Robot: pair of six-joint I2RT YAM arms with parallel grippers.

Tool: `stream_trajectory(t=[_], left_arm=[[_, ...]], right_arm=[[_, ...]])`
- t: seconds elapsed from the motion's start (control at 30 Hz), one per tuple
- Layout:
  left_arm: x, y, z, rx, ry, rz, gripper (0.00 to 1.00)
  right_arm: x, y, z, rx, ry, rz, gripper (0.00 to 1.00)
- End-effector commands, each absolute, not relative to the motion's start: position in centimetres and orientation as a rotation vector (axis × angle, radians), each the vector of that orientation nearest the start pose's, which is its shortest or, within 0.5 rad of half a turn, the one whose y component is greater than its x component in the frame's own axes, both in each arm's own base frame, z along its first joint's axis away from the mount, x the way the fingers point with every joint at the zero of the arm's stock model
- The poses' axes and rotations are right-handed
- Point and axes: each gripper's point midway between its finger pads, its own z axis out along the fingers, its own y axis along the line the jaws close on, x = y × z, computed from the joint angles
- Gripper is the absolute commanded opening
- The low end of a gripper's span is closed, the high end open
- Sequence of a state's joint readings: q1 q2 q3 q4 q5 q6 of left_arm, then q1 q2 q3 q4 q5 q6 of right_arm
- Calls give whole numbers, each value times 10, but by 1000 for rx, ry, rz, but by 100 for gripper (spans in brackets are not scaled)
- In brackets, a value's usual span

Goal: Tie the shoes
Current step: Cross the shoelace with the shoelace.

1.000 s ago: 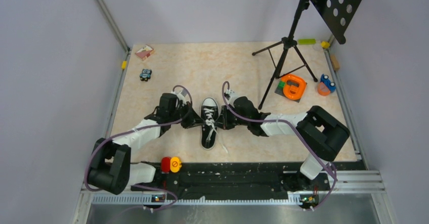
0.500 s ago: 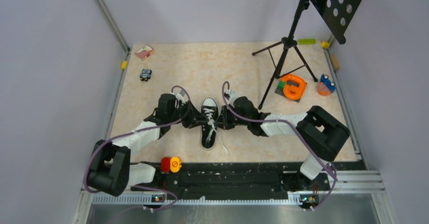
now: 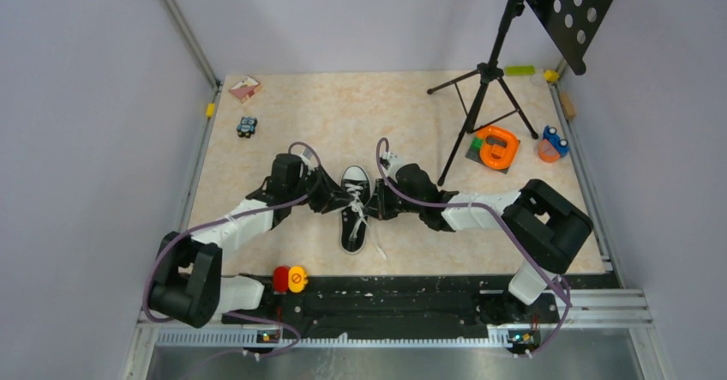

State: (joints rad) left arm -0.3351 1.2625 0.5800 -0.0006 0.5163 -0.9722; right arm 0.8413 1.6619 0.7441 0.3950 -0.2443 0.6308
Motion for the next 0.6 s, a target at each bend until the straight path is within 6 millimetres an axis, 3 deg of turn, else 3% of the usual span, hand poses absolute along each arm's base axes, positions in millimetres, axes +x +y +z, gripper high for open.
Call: stream_trajectory(t=[0.0, 0.23, 0.37, 0.57], left_arm=[[273, -221, 111, -476, 2384, -1259, 28], [270, -222, 99, -478, 2412, -1260, 19], [265, -224, 96, -467, 2426, -1279, 0], [249, -223, 92, -387, 2477, -1280, 0]], right_arm=[[242, 367, 90, -408, 2185, 1113, 0], [242, 367, 90, -410, 2186, 1110, 0], [243, 367, 91, -406, 2182, 1111, 0], [243, 367, 89, -405, 2187, 1107, 0]])
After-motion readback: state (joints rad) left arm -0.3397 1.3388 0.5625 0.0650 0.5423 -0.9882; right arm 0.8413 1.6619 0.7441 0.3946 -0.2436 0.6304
